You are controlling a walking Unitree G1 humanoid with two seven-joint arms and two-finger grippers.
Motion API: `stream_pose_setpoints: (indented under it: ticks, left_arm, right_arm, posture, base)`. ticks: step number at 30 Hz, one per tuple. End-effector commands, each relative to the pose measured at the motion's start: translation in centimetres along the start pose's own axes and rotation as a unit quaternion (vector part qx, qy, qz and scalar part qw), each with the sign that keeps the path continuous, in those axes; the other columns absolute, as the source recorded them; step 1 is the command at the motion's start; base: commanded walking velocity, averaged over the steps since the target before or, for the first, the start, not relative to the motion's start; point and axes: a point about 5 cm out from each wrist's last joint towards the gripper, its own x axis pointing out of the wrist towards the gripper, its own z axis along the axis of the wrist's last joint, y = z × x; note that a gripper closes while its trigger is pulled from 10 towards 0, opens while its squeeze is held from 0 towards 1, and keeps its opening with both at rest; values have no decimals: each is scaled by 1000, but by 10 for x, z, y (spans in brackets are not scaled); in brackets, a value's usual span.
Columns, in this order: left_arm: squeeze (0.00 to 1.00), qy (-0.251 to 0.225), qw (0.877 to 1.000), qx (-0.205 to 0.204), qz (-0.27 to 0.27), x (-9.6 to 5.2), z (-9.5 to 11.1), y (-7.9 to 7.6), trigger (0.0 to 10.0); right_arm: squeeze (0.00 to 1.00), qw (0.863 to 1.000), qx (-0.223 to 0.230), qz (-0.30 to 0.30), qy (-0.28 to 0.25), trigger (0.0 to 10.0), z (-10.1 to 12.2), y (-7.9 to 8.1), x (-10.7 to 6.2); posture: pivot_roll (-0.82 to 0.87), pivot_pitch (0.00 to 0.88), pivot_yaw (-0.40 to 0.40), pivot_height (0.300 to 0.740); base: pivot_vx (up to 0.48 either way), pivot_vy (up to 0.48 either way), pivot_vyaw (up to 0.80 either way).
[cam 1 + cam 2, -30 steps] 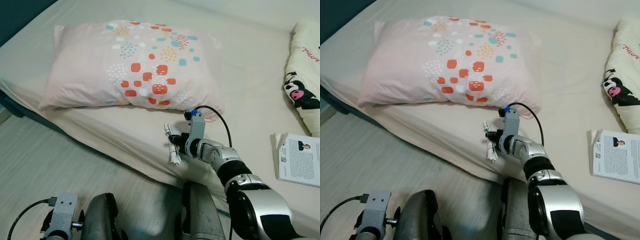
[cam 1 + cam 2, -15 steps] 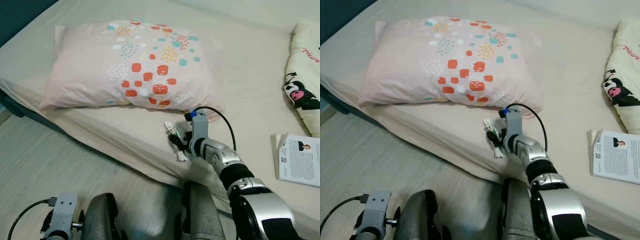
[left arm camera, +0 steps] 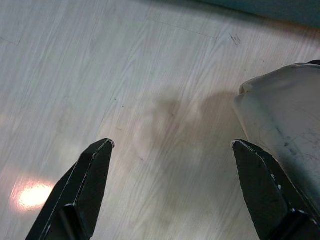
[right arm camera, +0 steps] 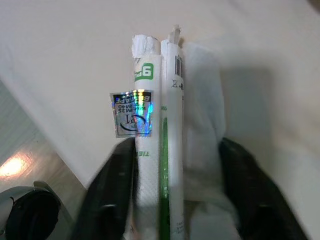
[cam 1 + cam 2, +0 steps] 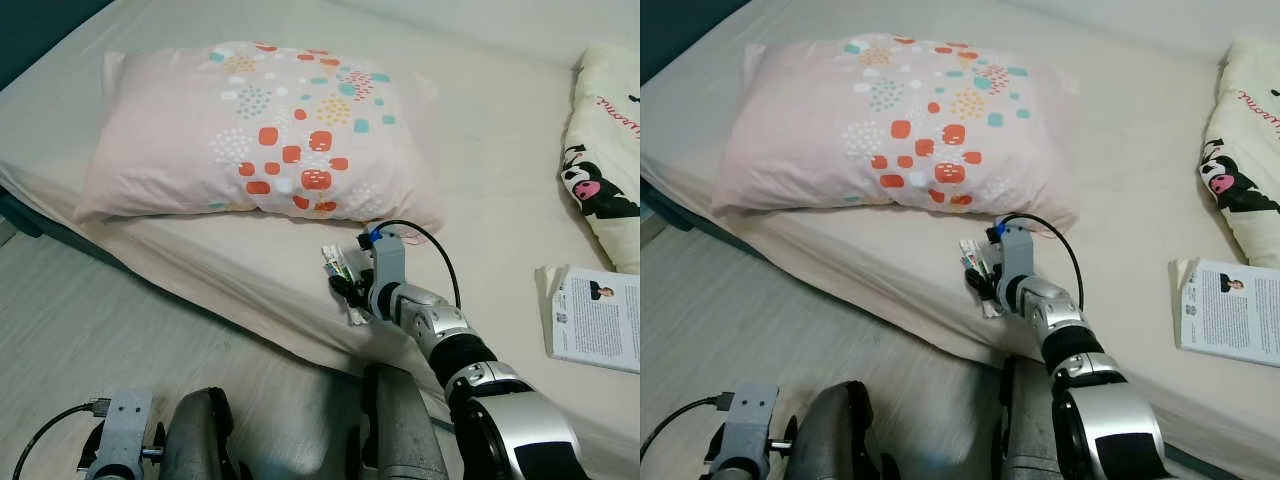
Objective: Clean up the room
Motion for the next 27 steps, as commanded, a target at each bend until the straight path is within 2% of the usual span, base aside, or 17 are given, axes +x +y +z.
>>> stream_pose_setpoints:
  ticks: [1,7,13,17,18,19,21,24,27]
  left_arm:
    - [0,22,1000,-2,-20,-8,-13,-11,10000]
    - [0,22,1000,-3,-17,-8,-13,-10,10000]
    - [0,25,1000,-8,-14,-3,-10,-11,10000]
    - [0,19,998,-56,10,10,4,-7,10000]
    - [0,19,998,-56,10,10,4,-7,10000]
    - [0,17,997,-68,15,15,10,-6,10000]
    - [0,17,997,-74,18,18,13,-5,10000]
    - [0,18,996,-89,25,28,24,-4,10000]
    - [0,18,996,-89,25,28,24,-4,10000]
  right_arm:
    - [0,999,19,6,47,0,-29,5,1]
    - [0,999,27,0,39,0,-28,4,1]
    - [0,997,77,3,12,0,-24,-1,-1]
    - [0,987,140,38,-62,0,-9,0,-3]
    - [0,987,140,38,-62,0,-9,0,-3]
    - [0,982,152,58,-91,0,-4,-1,-5]
    - [0,980,155,64,-106,0,-1,-2,-7]
    - [0,969,185,81,-142,0,4,-7,-12]
    - [0,969,185,81,-142,0,4,-7,-12]
  posture:
    - [5,331,-71,549]
    - [5,329,-73,549]
    - [3,298,-74,549]
    - [2,253,-74,549]
    - [2,253,-74,549]
    - [-3,229,-71,549]
    - [-3,229,-71,554]
    - [-14,167,-63,563]
    - [-14,167,-63,563]
  base:
    - [0,0,0]
    - [0,0,0]
    - [0,0,0]
    - [0,0,0]
    - [0,0,0]
    - [0,0,0]
    - [0,0,0]
    - [0,0,0]
    - [0,0,0]
